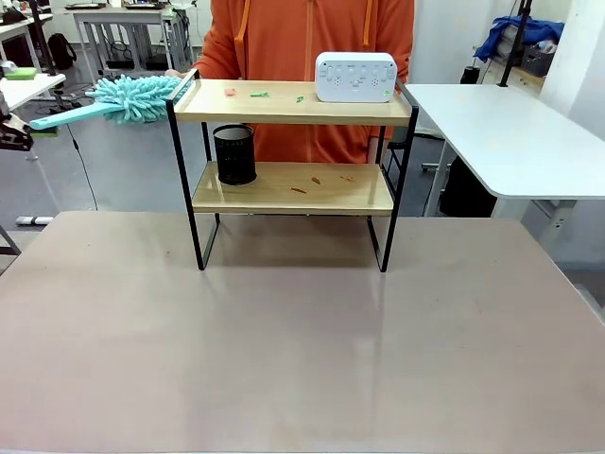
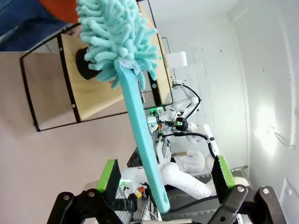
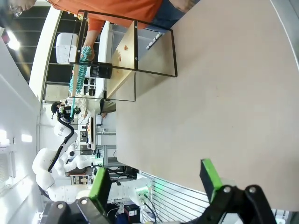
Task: Clean the shelf.
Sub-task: Pick up the Duster from the human.
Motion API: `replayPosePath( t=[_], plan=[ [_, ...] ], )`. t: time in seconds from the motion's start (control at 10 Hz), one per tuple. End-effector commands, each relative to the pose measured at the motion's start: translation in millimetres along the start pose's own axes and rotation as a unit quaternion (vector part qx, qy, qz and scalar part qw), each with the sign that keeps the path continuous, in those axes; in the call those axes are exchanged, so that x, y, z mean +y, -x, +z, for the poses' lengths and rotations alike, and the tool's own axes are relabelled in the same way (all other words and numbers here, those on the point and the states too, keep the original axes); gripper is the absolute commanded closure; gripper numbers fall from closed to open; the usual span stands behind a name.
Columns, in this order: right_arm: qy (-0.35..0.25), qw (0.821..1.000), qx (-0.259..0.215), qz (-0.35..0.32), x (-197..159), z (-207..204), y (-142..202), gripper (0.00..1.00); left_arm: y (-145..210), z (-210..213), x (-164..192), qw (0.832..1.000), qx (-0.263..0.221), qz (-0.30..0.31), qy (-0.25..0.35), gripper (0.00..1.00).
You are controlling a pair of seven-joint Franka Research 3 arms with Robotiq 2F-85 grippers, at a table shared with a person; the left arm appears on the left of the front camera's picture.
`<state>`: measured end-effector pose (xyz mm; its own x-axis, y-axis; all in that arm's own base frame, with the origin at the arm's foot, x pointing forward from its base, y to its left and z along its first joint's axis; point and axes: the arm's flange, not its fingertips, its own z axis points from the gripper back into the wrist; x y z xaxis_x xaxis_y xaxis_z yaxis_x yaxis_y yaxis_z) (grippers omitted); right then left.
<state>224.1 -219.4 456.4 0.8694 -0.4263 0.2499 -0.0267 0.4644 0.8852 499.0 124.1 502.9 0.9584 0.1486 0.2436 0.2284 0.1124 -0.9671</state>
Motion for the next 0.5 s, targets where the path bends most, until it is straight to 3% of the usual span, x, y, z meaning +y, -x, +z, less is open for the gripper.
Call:
replayPosePath(
  t=[0.0, 0.4],
  plan=[
    [-0.009, 1.000, -0.007, 0.014, 0.8, -2.6, 0.8, 0.00, -9.4, -13.4, -3.9, 1.000, 0.012, 0.016, -0.006, 0.00],
    [-0.009, 1.000, -0.007, 0.014, 0.8, -2.6, 0.8, 0.00, -8.8, -24.6, -2.3, 1.000, 0.014, 0.017, -0.008, 0.00]
  ],
)
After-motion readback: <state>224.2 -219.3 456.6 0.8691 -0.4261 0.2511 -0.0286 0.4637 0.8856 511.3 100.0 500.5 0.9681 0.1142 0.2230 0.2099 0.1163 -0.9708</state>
